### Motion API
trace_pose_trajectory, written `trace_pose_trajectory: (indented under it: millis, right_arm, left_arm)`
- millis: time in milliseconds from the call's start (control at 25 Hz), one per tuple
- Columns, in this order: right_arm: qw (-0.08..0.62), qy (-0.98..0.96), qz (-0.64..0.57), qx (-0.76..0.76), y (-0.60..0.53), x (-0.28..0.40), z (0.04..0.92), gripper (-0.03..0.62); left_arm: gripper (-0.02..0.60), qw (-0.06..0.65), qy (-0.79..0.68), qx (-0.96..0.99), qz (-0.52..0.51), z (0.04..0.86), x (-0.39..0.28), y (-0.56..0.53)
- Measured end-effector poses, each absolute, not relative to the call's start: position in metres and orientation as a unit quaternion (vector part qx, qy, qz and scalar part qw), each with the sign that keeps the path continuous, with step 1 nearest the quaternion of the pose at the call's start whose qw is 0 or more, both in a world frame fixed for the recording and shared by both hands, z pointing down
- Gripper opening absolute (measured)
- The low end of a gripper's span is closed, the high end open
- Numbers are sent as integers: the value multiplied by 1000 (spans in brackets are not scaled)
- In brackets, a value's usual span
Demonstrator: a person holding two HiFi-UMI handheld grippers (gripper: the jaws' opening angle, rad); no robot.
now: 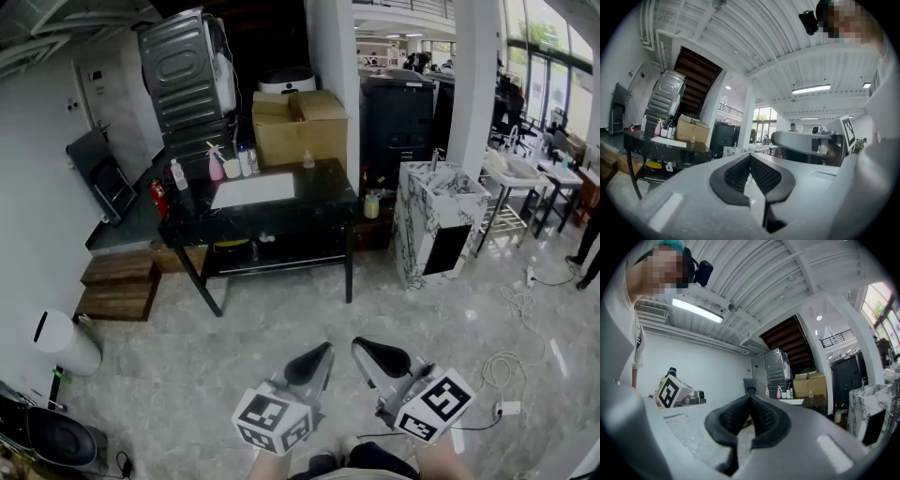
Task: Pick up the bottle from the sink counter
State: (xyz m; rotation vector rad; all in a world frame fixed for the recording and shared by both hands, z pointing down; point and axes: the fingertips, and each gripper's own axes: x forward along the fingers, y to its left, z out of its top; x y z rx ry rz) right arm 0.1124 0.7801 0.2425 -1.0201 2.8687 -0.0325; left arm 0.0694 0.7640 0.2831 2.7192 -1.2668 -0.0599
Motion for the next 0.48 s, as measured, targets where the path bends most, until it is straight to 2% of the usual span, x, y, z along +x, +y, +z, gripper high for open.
trace_pose_trajectory:
  millis: [480]
  right_arm:
    - [46,946,-31,-318,743,128,259,3]
  left_arm:
    - [6,58,-434,899,-15,291,88,729]
